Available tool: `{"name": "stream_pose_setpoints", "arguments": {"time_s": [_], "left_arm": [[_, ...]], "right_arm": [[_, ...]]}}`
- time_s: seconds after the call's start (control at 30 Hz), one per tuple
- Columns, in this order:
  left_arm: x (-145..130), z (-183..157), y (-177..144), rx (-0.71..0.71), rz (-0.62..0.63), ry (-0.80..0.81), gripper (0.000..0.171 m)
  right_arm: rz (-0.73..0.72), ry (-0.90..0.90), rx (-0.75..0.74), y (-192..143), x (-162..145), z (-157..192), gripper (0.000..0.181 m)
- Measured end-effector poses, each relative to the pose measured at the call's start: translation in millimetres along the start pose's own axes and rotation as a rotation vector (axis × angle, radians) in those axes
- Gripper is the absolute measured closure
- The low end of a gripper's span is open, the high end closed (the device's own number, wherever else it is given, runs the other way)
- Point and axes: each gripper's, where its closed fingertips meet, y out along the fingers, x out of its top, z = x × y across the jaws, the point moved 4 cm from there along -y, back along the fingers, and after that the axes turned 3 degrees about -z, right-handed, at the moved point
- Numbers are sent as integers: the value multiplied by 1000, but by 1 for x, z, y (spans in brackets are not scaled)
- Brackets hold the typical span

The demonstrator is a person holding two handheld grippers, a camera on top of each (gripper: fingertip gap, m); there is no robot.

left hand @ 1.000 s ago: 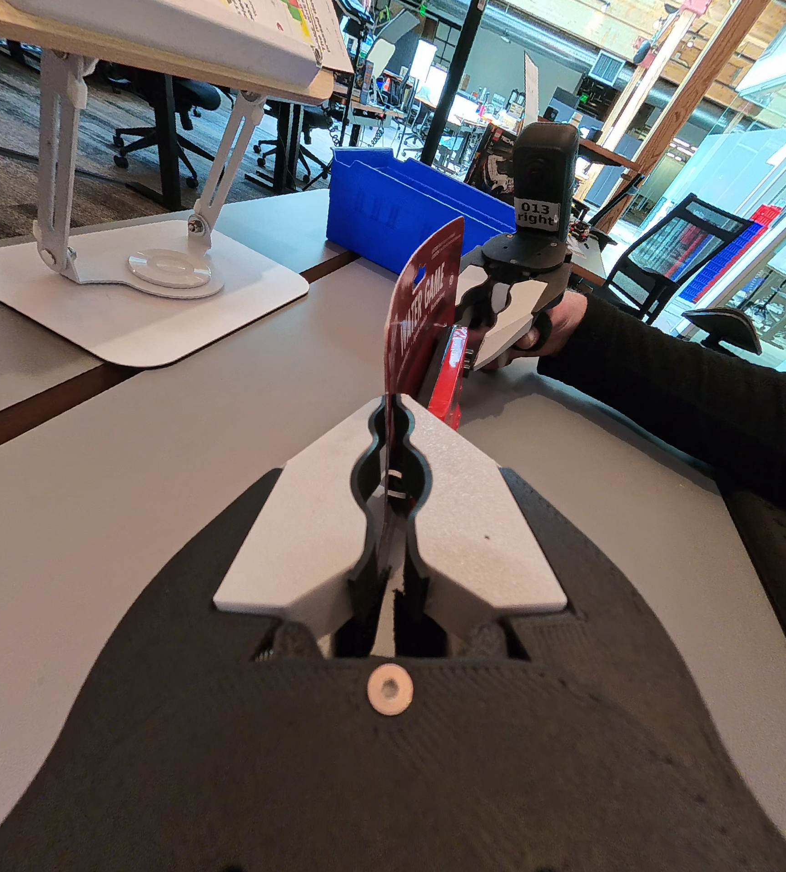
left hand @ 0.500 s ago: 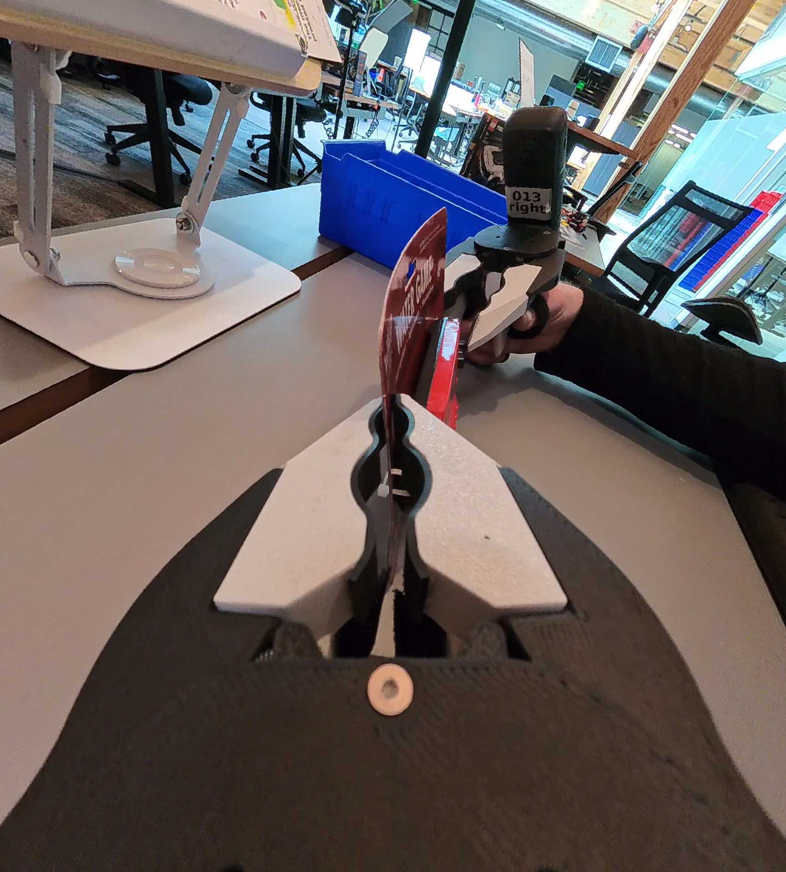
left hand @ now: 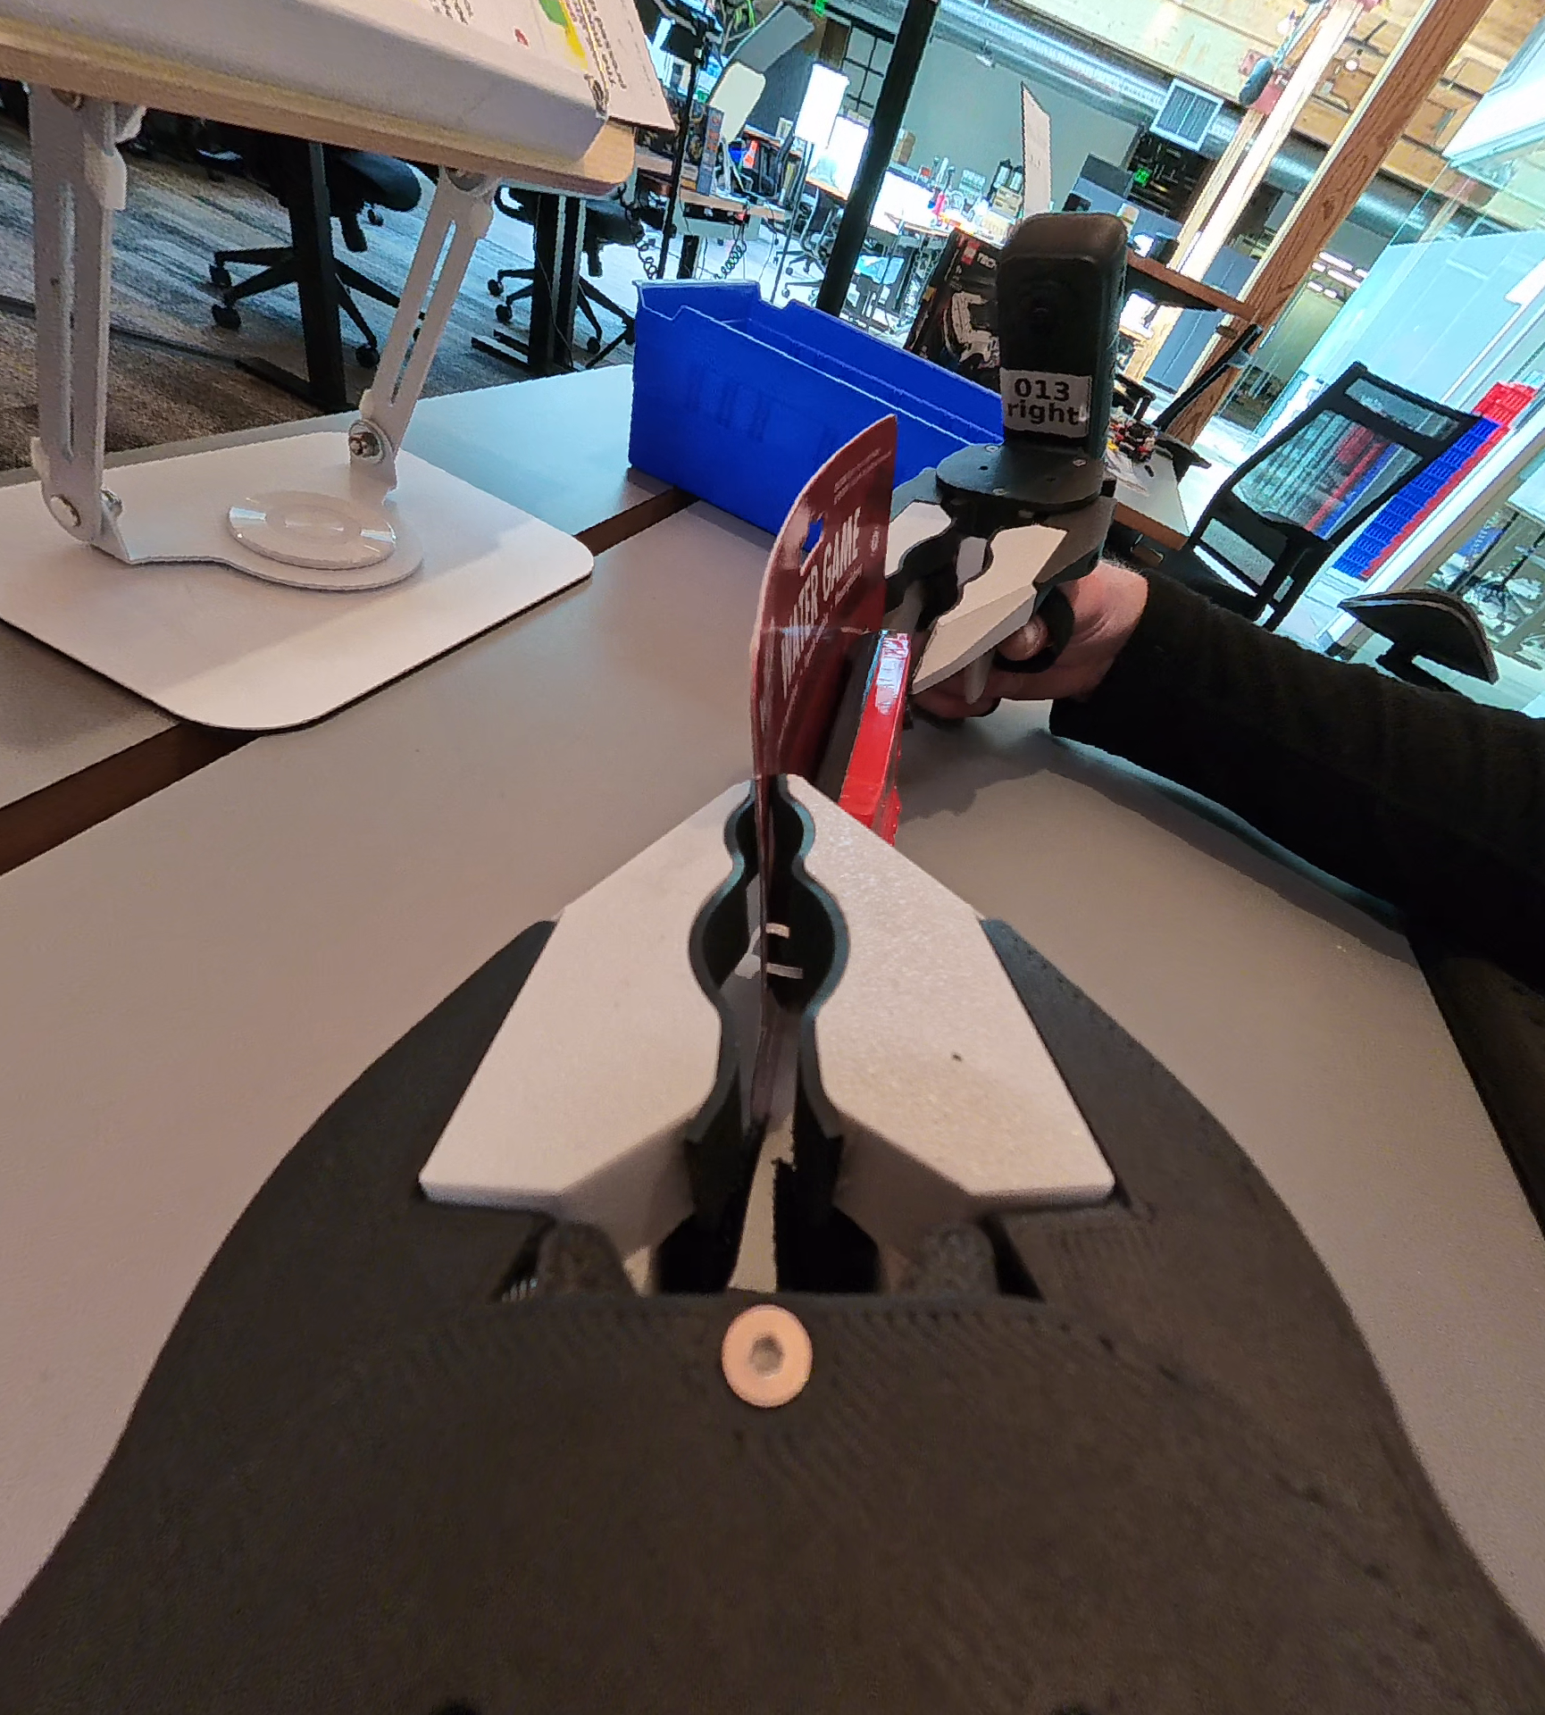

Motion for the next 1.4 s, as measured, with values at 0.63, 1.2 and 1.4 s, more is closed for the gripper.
{"name": "stream_pose_setpoints", "arguments": {"time_s": [0.63, 1.2, 1.4], "left_arm": [[-2, -2, 3, -8, 9, 1, 171], [0, -2, 1, -7, -6, -3, 171], [0, -1, 1, -4, -2, 1, 171]], "right_arm": [[95, -26, -16, -3, -13, 0, 140], [112, -37, -21, 1, -13, 0, 151], [99, -30, -18, 2, -12, 0, 146]]}}
